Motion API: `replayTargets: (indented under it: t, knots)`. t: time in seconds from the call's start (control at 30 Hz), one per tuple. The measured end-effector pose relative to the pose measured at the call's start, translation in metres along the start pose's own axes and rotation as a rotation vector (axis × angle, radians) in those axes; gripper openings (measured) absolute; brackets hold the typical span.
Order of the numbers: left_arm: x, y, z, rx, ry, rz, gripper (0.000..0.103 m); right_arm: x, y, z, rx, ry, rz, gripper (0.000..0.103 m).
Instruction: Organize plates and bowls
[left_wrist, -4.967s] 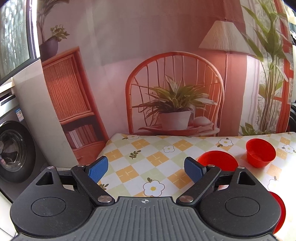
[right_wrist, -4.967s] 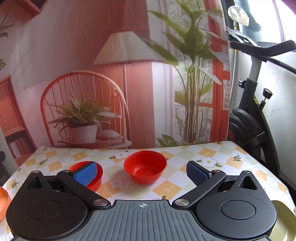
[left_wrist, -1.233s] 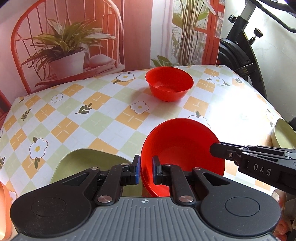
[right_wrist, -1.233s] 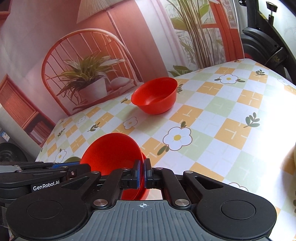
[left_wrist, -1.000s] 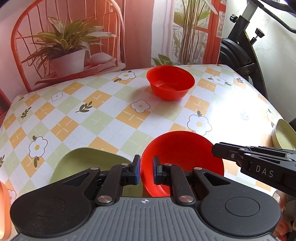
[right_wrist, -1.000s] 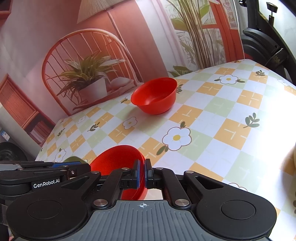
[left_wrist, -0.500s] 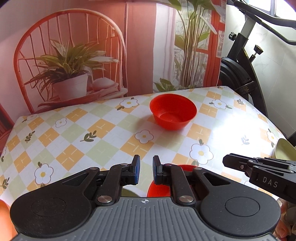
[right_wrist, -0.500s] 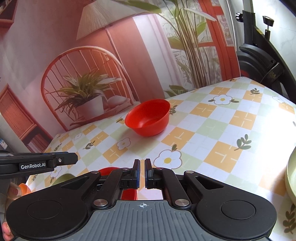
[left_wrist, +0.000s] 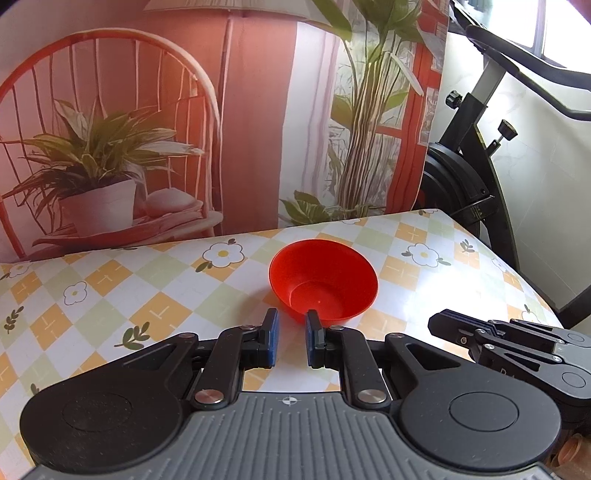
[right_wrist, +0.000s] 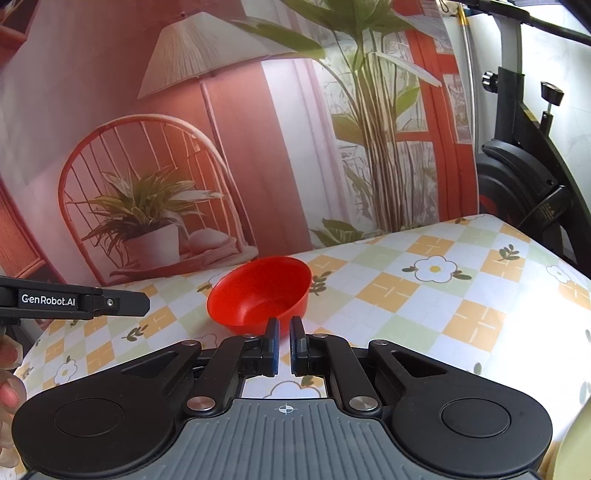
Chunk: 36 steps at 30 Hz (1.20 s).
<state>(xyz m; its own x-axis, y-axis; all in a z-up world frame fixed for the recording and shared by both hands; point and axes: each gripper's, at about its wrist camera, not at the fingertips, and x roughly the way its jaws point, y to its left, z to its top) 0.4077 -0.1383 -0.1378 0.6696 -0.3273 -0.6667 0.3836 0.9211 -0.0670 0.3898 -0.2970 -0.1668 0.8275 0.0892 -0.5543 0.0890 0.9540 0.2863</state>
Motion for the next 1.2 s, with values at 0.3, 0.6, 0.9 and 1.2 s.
replayTargets:
  t: [0.3,0.6,0.9,1.2]
  knots:
    - [0.043,0.011,0.017,-0.064,0.013,-0.009,0.016,0.043,-0.015,0.012,0.020,-0.001,0.001,0.016]
    - [0.081,0.024,0.020,-0.135,0.045,-0.020,0.036,0.083,-0.028,0.014,0.105,0.026,0.001,0.017]
    - [0.107,0.034,0.018,-0.198,0.108,-0.069,0.037,0.096,-0.028,0.008,0.119,0.032,0.016,0.017]
    - [0.113,0.027,0.014,-0.165,0.136,-0.101,0.016,0.094,-0.026,0.009,0.132,0.036,0.019,0.012]
